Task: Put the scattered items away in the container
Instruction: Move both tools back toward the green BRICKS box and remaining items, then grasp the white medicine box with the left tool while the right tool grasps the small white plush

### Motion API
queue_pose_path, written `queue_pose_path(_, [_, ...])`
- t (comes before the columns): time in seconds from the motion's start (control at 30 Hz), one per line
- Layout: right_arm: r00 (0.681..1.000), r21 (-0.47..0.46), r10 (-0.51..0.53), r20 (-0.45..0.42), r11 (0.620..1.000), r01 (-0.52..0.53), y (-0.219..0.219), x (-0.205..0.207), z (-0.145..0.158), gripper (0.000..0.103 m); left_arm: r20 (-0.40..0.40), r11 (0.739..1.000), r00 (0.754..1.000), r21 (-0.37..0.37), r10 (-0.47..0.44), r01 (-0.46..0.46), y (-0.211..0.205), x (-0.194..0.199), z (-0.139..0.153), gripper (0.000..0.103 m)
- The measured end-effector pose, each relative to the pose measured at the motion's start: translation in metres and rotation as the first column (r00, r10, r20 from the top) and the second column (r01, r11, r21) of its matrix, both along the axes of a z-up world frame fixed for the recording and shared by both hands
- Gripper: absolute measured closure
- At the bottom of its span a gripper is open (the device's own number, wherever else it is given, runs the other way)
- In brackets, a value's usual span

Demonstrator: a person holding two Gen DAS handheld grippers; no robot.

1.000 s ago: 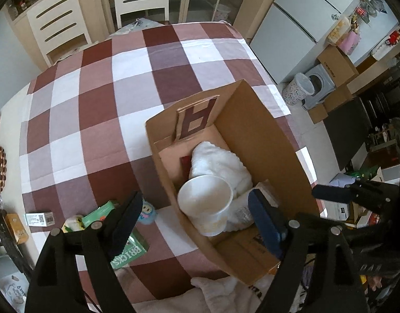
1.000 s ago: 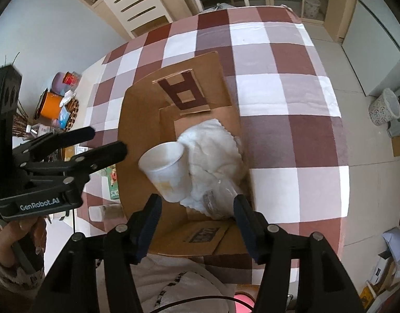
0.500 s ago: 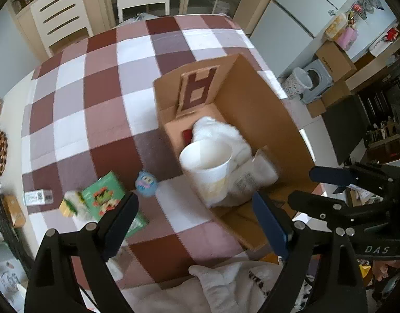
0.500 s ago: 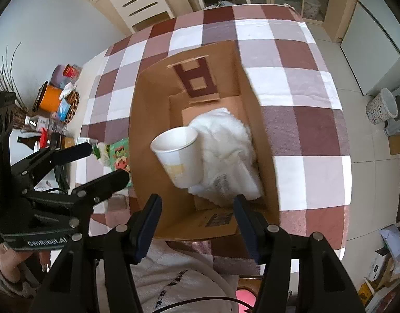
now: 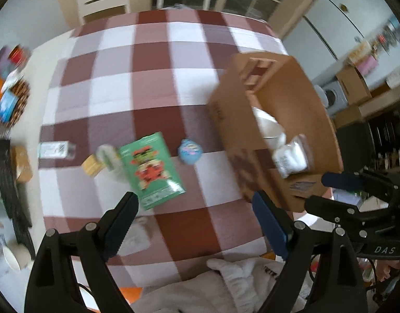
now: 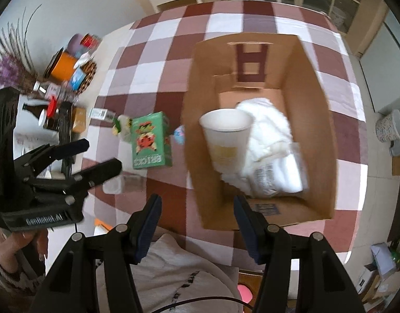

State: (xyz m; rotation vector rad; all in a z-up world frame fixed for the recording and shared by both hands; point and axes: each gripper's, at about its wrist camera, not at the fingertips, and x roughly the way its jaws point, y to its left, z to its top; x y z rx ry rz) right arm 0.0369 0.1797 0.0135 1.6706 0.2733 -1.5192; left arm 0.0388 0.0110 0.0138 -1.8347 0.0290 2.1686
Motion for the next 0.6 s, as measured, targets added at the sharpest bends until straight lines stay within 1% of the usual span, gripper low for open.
queue_pose_path(0.1, [0.999, 0.006, 0.046, -0.005, 0.999, -0.046, -0.015, 0.011, 0.001, 0.044, 0.002, 0.997, 0.997, -0.007, 0.072, -0.072, -0.033, -0.001, -0.003, 0.013])
queue_pose_path(0.27, [0.991, 0.014, 0.133, -0.028, 0.991, -0.132, -0.046, 0.031, 0.005, 0.044, 0.012, 0.982, 0.983, -0.023, 0.186, -0.185, -0.087, -0.001, -0.011, 0.013])
queue_pose_path(0.43, [0.979, -0.001, 0.198, -0.039, 0.98, -0.198, -0.082, 0.047, 0.006, 0.044, 0.021, 0.957, 0.957, -0.041, 0.289, -0.288, -0.14, -0.003, -0.022, 0.013])
queue_pose_path(0.5, [0.979, -0.016, 0.202, -0.037, 0.979, -0.203, -0.098, 0.052, 0.003, 0.044, 0.025, 0.941, 0.942, -0.037, 0.336, -0.335, -0.16, -0.006, -0.027, 0.013])
queue_pose_path(0.6, [0.981, -0.048, 0.194, -0.029, 0.98, -0.195, -0.121, 0.055, -0.003, 0.044, 0.025, 0.925, 0.925, -0.031, 0.38, -0.379, -0.18, -0.011, -0.033, 0.013])
